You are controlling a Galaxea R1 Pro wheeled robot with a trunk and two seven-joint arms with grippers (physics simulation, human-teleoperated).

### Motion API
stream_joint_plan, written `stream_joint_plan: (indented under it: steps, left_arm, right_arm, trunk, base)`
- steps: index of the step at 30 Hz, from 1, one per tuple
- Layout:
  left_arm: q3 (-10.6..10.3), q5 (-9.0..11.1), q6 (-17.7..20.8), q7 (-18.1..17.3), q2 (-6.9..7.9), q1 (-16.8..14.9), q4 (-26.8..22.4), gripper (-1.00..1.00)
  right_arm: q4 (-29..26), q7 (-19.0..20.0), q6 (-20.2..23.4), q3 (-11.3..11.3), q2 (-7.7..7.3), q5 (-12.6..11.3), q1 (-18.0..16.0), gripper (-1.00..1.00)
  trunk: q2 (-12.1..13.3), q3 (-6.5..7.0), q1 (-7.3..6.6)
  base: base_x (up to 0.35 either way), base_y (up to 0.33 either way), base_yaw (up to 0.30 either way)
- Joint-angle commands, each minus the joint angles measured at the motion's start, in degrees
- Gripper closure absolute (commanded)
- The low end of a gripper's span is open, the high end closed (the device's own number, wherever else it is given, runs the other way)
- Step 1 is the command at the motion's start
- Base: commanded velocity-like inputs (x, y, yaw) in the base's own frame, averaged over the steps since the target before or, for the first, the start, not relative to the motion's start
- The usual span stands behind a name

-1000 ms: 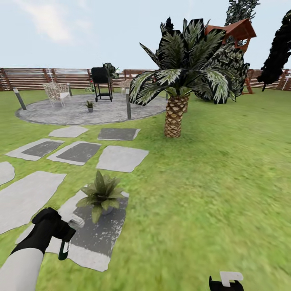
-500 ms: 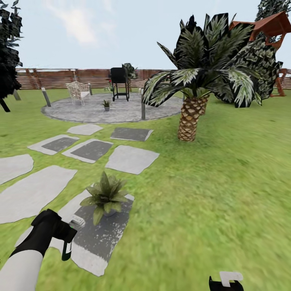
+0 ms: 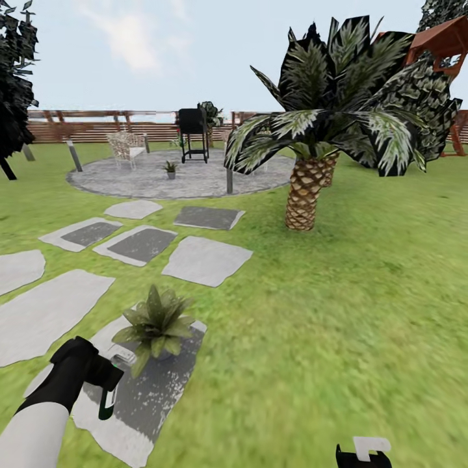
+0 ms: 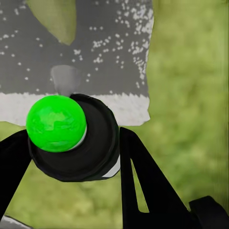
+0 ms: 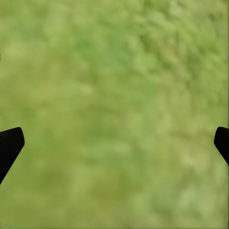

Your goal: Pick up the pesticide atomizer in the garden and spray insectifuge to fully cover both potted plants in the garden.

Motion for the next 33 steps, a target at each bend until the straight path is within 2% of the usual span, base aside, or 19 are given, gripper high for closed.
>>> stream_joint_plan:
  steps: [1, 11, 16, 18, 21, 23, 24, 27, 33]
  left_arm:
    - [0.18, -0.38, 0.31, -0.43, 0.01, -0.03, -0.06, 1.00]
    - [0.24, -0.06, 0.31, -0.43, 0.15, 0.60, -0.06, 1.00]
    - [-0.14, -0.18, 0.36, -0.63, -0.20, 0.10, -0.03, 1.00]
    - [-1.06, -0.43, 0.70, -0.78, -0.49, -0.14, 0.12, 1.00]
    - [-5.12, -1.06, 1.48, -0.84, -0.68, -0.38, 0.17, 1.00]
    - [-8.81, -1.58, 3.41, -0.86, -0.70, -0.43, -0.41, 1.00]
    - [-9.55, -1.65, 3.88, -0.86, -0.66, -0.37, -0.52, 1.00]
    - [-10.65, -1.73, 4.50, -0.87, -0.58, 0.22, -0.77, 1.00]
    - [-10.82, -1.76, 4.79, -0.60, -0.62, 0.08, -0.78, 1.00]
  right_arm:
    - [0.07, -0.17, -0.17, -0.47, 0.00, 0.63, -0.03, -1.00]
    - [0.07, -0.17, -0.20, -0.47, 0.09, 0.64, -0.03, -1.00]
    - [0.07, -0.17, -0.20, -0.47, 0.09, 0.60, -0.02, -1.00]
    - [0.07, -0.17, -0.18, -0.47, 0.09, 0.59, -0.02, -1.00]
    - [0.07, -0.17, -0.17, -0.47, 0.04, 0.57, -0.02, -1.00]
    - [0.07, -0.17, -0.20, -0.47, -0.05, 0.56, -0.04, -1.00]
    - [0.07, -0.17, -0.19, -0.47, -0.06, 0.56, -0.03, -1.00]
    - [0.07, -0.17, -0.16, -0.47, -0.15, 0.56, -0.04, -1.00]
    - [0.07, -0.17, -0.09, -0.47, -0.09, 0.56, -0.03, -1.00]
  trunk:
    - [-0.02, -0.05, -0.01]
    - [-0.02, -0.05, -0.01]
    - [-0.02, -0.05, -0.01]
    - [-0.02, -0.05, -0.01]
    - [-0.02, -0.05, -0.01]
    - [-0.02, -0.05, -0.01]
    - [-0.02, -0.05, -0.01]
    - [-0.02, -0.05, -0.01]
    - [-0.02, -0.05, -0.01]
  base:
    - [0.019, -0.017, 0.149]
    - [0.003, -0.002, 0.259]
    - [0.000, 0.000, 0.077]
    - [0.000, 0.000, 0.008]
    - [0.000, 0.000, 0.002]
    - [0.000, 0.000, 0.000]
    - [0.000, 0.000, 0.000]
    - [0.000, 0.000, 0.000]
    - [0.123, -0.059, 0.000]
